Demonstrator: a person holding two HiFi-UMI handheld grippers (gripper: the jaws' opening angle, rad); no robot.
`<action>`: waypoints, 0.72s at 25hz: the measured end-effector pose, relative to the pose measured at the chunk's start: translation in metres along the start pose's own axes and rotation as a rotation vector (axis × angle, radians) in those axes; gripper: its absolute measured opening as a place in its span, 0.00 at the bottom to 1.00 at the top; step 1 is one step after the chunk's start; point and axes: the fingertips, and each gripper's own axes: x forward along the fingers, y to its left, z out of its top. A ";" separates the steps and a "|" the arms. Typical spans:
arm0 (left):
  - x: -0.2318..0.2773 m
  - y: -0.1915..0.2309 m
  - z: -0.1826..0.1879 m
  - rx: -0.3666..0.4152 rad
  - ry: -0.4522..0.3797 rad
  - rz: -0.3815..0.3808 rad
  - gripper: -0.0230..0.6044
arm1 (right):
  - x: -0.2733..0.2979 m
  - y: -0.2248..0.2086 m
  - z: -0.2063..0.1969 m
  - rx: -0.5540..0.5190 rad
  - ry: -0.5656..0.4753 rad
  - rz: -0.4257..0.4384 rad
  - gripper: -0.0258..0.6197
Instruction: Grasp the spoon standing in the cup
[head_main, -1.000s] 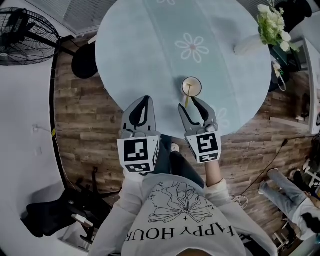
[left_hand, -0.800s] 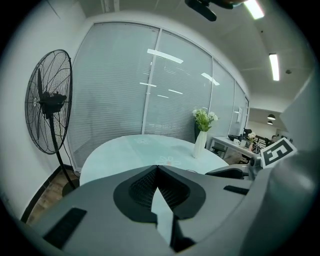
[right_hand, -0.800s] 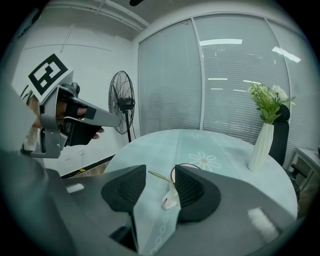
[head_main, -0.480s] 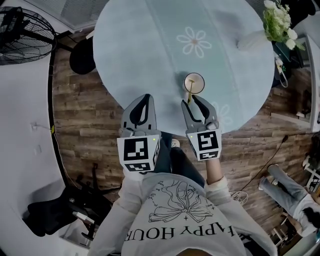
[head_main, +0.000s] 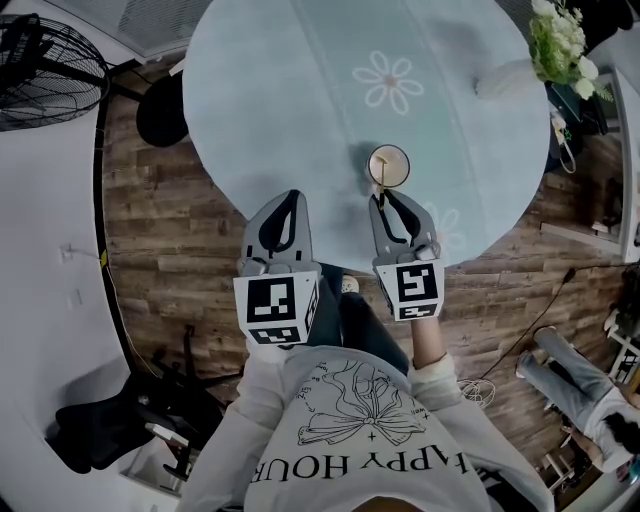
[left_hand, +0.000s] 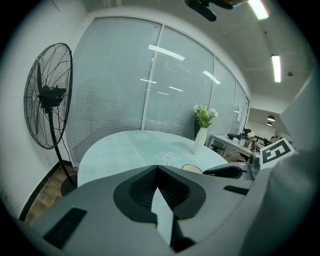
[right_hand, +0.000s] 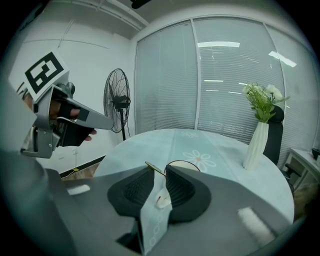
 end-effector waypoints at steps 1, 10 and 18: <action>0.000 0.000 0.000 -0.001 0.000 0.000 0.04 | 0.000 -0.002 0.001 0.002 -0.002 -0.011 0.16; 0.001 -0.001 0.007 0.000 -0.010 -0.001 0.04 | -0.003 -0.028 0.005 0.031 -0.017 -0.112 0.11; 0.001 -0.002 0.018 0.004 -0.026 0.006 0.04 | -0.002 -0.052 0.012 0.074 -0.024 -0.203 0.06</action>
